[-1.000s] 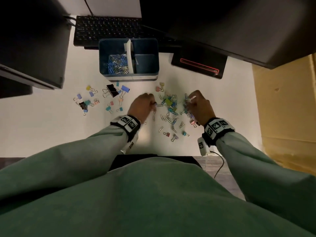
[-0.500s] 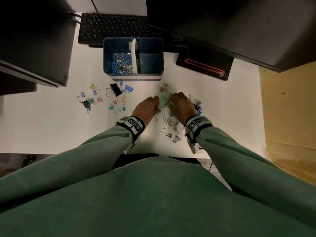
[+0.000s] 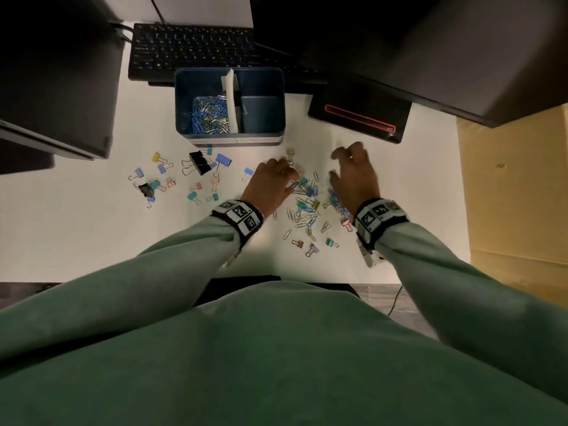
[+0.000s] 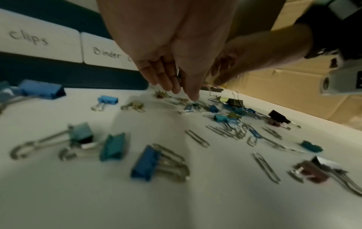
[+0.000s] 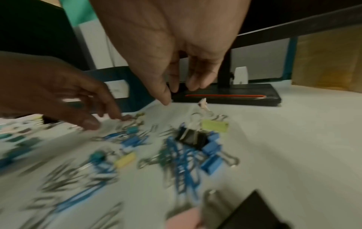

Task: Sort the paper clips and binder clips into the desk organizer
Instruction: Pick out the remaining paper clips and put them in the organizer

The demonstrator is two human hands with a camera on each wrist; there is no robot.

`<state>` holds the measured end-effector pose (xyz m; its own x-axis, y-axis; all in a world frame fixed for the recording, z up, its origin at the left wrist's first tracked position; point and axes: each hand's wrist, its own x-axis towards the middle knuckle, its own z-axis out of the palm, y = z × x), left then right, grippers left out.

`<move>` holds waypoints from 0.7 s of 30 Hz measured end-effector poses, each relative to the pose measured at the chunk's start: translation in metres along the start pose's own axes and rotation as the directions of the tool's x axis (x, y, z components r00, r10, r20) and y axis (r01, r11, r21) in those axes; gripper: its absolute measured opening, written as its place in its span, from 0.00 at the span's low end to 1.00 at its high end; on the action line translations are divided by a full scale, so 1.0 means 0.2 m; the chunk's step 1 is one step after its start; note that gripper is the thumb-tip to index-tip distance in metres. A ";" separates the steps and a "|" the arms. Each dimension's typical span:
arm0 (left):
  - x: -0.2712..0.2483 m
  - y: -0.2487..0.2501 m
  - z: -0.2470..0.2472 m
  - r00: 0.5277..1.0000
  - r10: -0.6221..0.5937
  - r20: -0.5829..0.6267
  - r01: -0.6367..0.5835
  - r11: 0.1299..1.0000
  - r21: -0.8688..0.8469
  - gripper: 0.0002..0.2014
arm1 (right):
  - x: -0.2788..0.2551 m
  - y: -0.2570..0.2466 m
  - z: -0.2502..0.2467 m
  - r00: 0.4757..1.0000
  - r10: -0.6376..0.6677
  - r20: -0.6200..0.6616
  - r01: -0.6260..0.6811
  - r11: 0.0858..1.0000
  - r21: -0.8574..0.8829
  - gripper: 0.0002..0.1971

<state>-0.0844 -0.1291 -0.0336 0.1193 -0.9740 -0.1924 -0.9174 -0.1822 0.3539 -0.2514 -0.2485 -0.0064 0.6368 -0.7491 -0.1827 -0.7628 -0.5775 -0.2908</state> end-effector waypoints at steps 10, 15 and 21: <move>-0.14 -0.07 0.07 1.000 -0.001 -0.009 0.000 0.994 -0.111 0.01 | -0.12 -0.09 0.20 0.979 0.000 0.202 -0.023 0.993 0.114 0.08; -0.30 -0.10 0.07 0.999 -0.006 0.035 0.011 0.988 -0.153 0.12 | -0.18 -0.04 0.16 0.976 -0.161 0.148 0.146 0.983 0.113 0.10; -0.28 -0.01 0.09 0.991 -0.016 0.132 0.038 0.984 -0.171 0.11 | -0.32 -0.07 0.16 0.897 -0.338 0.284 0.319 0.941 0.114 0.12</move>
<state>-0.0957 -0.0709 -0.0404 0.0823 -0.9447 -0.3175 -0.8334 -0.2399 0.4979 -0.2776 -0.1816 -0.0207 0.8613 -0.3845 -0.3322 -0.5020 -0.7452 -0.4389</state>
